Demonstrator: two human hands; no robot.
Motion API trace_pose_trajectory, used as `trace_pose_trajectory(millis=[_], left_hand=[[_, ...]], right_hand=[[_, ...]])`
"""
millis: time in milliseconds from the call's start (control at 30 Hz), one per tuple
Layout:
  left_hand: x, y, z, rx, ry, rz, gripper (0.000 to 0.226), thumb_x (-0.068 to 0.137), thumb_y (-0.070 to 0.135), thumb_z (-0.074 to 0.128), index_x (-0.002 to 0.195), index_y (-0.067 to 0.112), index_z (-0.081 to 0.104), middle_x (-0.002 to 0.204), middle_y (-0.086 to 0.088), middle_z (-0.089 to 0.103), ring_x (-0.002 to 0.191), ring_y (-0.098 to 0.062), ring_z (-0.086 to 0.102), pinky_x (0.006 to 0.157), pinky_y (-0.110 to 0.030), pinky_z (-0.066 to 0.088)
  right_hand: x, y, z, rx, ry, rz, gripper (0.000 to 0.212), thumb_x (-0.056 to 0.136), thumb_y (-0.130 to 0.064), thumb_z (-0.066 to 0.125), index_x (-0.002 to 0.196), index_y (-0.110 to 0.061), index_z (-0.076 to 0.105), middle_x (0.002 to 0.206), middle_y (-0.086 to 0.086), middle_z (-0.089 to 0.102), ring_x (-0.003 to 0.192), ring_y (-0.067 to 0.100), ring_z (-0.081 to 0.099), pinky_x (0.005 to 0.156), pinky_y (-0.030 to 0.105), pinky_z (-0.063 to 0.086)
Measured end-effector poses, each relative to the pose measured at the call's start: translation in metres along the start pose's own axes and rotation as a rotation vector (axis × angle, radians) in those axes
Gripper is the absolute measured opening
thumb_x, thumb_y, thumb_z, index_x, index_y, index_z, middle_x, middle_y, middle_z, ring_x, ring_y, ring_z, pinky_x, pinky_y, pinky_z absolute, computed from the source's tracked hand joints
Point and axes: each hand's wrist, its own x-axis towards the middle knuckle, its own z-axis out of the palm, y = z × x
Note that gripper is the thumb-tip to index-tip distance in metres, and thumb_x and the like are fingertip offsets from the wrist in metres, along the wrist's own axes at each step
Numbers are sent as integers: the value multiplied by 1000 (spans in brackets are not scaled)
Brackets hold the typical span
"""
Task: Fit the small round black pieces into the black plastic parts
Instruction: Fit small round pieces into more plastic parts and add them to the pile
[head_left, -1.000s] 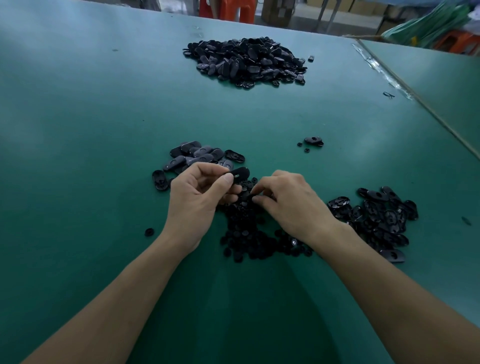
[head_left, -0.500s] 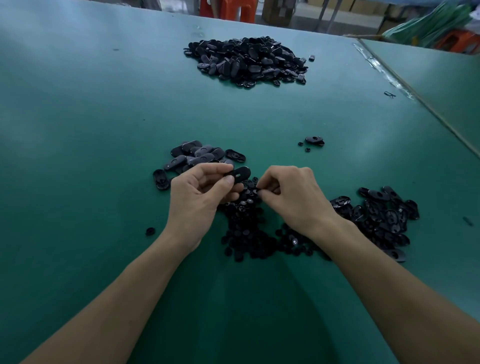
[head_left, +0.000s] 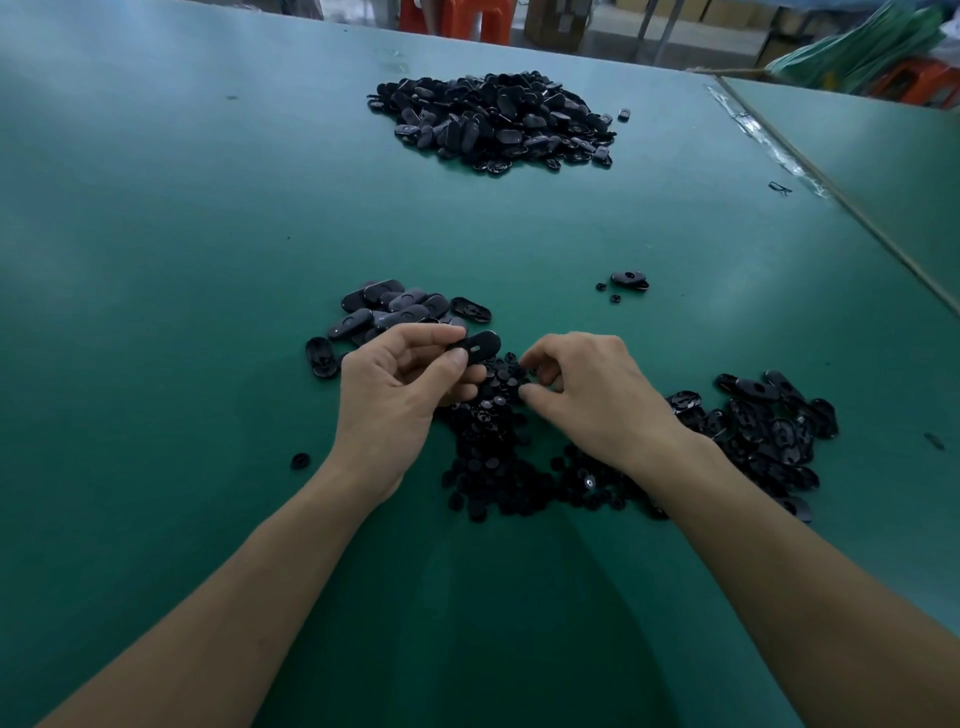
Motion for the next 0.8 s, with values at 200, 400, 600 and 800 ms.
trace_pose_trajectory(millis=[200, 400, 600, 800], left_hand=[[0, 0, 0, 10, -2, 1, 15, 92, -6, 64, 98, 7, 69, 86, -9, 75, 78, -22, 74, 68, -24, 58], [0, -1, 0, 14, -3, 5, 15, 92, -5, 64, 98, 7, 69, 86, -9, 75, 78, -22, 75, 68, -24, 58], [0, -1, 0, 11, 0, 7, 15, 92, -6, 63, 97, 7, 69, 83, -7, 75, 76, -21, 74, 67, -23, 57], [0, -1, 1, 2, 5, 7, 16, 92, -7, 64, 97, 7, 70, 84, -8, 75, 76, -21, 74, 66, -23, 57]], right_hand=[[2, 0, 0, -22, -42, 30, 15, 92, -32, 67, 102, -20, 70, 95, 0, 66, 90, 19, 63, 86, 41, 54], [3, -6, 1, 37, -60, 49, 19, 88, -37, 71, 100, -22, 71, 92, -4, 67, 88, 15, 62, 85, 37, 54], [4, -9, 1, 65, -101, 79, 8, 91, -21, 68, 97, -21, 73, 93, 0, 70, 90, 18, 65, 88, 38, 55], [3, -11, 3, 72, -32, 63, 14, 95, -18, 54, 97, -19, 68, 95, 1, 67, 88, 20, 63, 83, 39, 54]])
